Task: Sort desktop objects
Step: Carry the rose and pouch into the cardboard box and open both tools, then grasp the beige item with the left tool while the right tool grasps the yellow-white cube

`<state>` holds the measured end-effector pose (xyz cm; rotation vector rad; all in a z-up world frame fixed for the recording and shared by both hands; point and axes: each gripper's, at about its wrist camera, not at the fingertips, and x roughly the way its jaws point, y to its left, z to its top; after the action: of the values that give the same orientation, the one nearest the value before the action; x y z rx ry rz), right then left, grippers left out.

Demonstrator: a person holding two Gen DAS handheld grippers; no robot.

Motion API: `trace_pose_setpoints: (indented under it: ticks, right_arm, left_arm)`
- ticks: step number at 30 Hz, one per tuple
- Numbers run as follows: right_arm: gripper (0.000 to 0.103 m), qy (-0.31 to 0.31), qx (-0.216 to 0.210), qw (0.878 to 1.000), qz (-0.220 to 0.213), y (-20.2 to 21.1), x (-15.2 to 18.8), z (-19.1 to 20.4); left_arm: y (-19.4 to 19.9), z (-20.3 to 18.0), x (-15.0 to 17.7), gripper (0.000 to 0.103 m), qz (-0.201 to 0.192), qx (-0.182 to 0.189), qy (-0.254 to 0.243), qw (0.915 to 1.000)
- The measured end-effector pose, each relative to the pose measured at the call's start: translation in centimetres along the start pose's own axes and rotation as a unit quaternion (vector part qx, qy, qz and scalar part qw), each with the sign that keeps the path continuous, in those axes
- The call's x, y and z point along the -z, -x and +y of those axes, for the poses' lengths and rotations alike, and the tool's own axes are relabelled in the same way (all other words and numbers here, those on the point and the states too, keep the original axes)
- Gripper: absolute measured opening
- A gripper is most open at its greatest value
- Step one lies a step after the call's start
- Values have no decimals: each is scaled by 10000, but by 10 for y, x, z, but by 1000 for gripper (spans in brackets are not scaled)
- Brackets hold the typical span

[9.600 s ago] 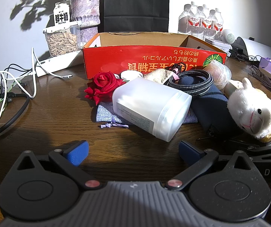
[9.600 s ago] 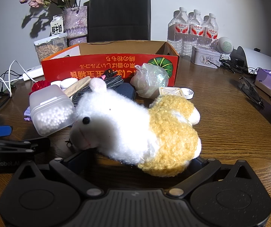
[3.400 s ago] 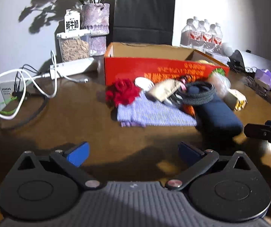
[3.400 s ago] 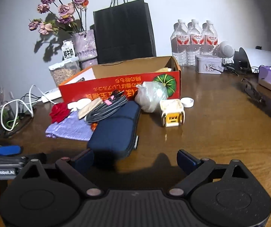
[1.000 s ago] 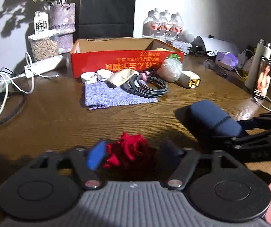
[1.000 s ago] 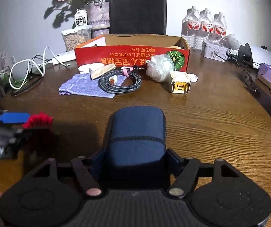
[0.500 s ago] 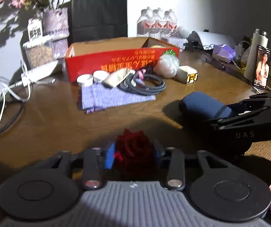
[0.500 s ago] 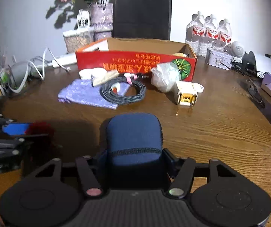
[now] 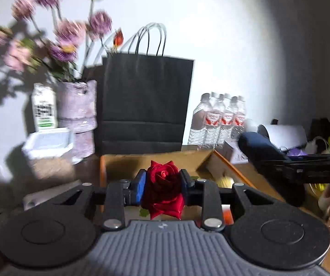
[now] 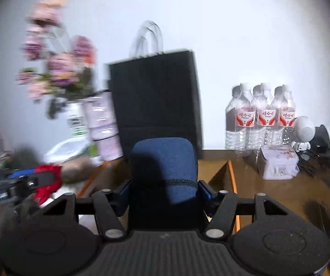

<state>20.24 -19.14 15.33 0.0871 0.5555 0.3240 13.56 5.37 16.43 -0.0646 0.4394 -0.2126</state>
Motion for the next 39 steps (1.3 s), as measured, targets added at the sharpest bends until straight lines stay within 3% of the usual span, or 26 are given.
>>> trace_pose_setpoints:
  ticks: [2, 4, 7, 12, 15, 16, 18, 21, 23, 26, 28, 32, 35, 39]
  right_arm:
    - [59, -98, 290, 9988, 386, -60, -16, -9]
    - [59, -298, 522, 9941, 907, -113, -15, -17]
    - [59, -503, 500, 9855, 1542, -168, -7, -27]
    - [62, -171, 846, 9706, 2245, -220, 7, -20]
    - [68, -51, 1098, 9644, 2406, -227, 6, -12]
    - [67, -82, 1098, 9618, 2508, -228, 4, -11]
    - [67, -184, 981, 9639, 2468, -219, -6, -11]
    - [68, -118, 1036, 9729, 2062, -186, -30, -7]
    - [69, -14, 974, 9761, 1942, -163, -46, -2]
    - [81, 145, 909, 9813, 1689, -124, -60, 5]
    - [84, 229, 833, 9852, 1478, -100, -56, 4]
    - [84, 25, 414, 9912, 1254, -42, -8, -2]
    - [85, -165, -61, 9948, 1007, 10, 47, -3]
    - [89, 21, -31, 9965, 841, 58, 120, 11]
  left_arm:
    - [-61, 10, -20, 32, 256, -309, -217, 9990]
    - [-118, 28, -20, 31, 571, -970, -166, 9935]
    - [-178, 50, -7, 31, 1332, -1109, 92, 9848]
    - [-224, 47, 5, 37, 2051, -1505, -212, 9669]
    - [-229, 46, 10, 47, 2177, -1435, -280, 9650]
    - [-229, 44, 11, 55, 2179, -1424, -312, 9650]
    - [-224, 43, 7, 59, 2095, -1445, -317, 9666]
    - [-209, 41, -9, 61, 2002, -1412, -221, 9693]
    - [-194, 41, -25, 71, 1910, -1379, -176, 9717]
    - [-166, 38, -44, 80, 1736, -1378, -106, 9751]
    - [-143, 37, -47, 84, 1615, -1343, 18, 9777]
    - [-86, 25, -20, 103, 1304, -1323, 29, 9826]
    - [-39, 17, 12, 103, 1060, -1028, -1, 9890]
    - [26, 0, 75, 103, 852, -632, 391, 9936]
